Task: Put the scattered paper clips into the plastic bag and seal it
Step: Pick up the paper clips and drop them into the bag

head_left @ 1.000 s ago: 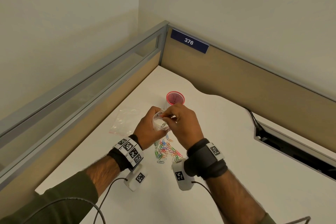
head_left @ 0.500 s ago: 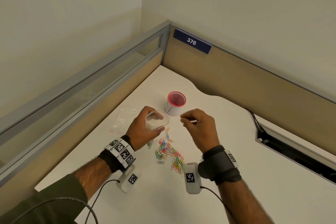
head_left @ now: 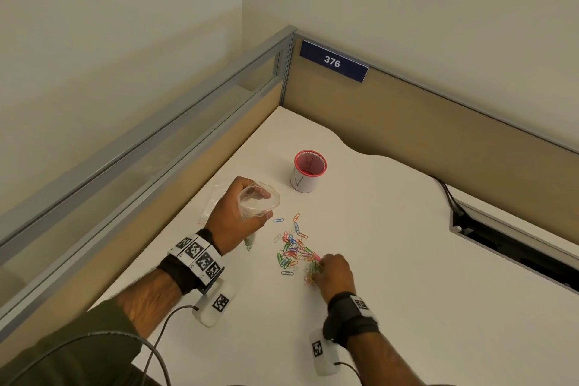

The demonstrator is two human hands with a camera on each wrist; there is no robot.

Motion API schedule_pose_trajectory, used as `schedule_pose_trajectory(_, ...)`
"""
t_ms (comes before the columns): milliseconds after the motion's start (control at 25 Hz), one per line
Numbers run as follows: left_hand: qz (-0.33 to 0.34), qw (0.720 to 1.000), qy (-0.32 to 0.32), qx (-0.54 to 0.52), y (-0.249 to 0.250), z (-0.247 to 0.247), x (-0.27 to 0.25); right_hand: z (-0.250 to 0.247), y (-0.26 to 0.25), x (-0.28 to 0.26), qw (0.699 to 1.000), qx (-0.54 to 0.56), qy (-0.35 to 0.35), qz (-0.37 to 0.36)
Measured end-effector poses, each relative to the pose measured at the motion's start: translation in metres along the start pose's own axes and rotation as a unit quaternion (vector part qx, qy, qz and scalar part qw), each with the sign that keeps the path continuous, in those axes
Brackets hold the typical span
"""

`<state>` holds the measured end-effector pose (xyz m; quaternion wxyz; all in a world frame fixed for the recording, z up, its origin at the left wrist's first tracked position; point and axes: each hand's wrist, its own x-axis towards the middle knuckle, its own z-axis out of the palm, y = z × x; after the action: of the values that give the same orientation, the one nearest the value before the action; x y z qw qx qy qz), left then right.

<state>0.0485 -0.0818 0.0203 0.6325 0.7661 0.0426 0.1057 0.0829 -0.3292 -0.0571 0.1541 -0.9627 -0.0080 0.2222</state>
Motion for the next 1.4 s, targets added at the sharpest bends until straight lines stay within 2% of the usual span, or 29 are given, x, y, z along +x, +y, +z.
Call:
schedule_pose_trajectory(120, 0.005, 1.0, -0.002, -0.004, 0.001, 0.001, 0.002, -0.005, -0.022, 0.01, 0.998, 0.042, 0.02, -0.034)
schedule_pose_trajectory(240, 0.001, 1.0, 0.001, 0.001, 0.001, -0.001, 0.003, -0.023, -0.031, 0.031, 0.997, 0.028, 0.04, -0.059)
schedule_pose_trajectory(480, -0.013, 0.999, 0.03, -0.002, 0.002, -0.011, 0.0, -0.036, -0.064, 0.073, 0.977, -0.074, -0.056, -0.191)
schedule_pose_trajectory(600, -0.015, 0.999, 0.044, 0.006, 0.001, -0.015, -0.003, -0.029, -0.078, 0.083, 0.963, -0.101, -0.091, -0.231)
schedule_pose_trajectory(760, -0.011, 0.998, 0.057, 0.006, 0.002, -0.016, -0.003, -0.019, -0.071, 0.076, 0.941, -0.151, -0.101, -0.285)
schedule_pose_trajectory(920, -0.011, 0.997, 0.07, -0.006, 0.002, -0.013, -0.002, -0.014, -0.037, 0.051, 0.93, -0.144, -0.081, -0.329)
schedule_pose_trajectory(1040, -0.01, 0.998, 0.068, -0.013, 0.0, -0.01, -0.005, -0.018, -0.011, 0.036, 0.943, -0.118, -0.037, -0.31)
schedule_pose_trajectory(1120, -0.015, 0.998, 0.063, -0.012, -0.001, -0.008, -0.008, -0.025, -0.004, 0.033, 0.965, -0.09, 0.022, -0.246)
schedule_pose_trajectory(1160, -0.017, 0.998, 0.06, -0.009, -0.002, -0.007, -0.01, -0.026, -0.005, 0.031, 0.974, -0.077, 0.028, -0.212)
schedule_pose_trajectory(1240, -0.017, 0.998, 0.057, -0.002, -0.002, -0.005, -0.013, -0.022, -0.012, 0.024, 0.98, -0.07, -0.013, -0.187)
schedule_pose_trajectory(1320, -0.013, 0.998, 0.054, -0.006, 0.0, -0.003, -0.015, -0.01, -0.021, 0.015, 0.969, -0.112, -0.054, -0.212)
schedule_pose_trajectory(1400, -0.007, 0.998, 0.054, -0.008, 0.002, -0.001, -0.016, 0.003, -0.027, 0.012, 0.958, -0.152, -0.05, -0.238)
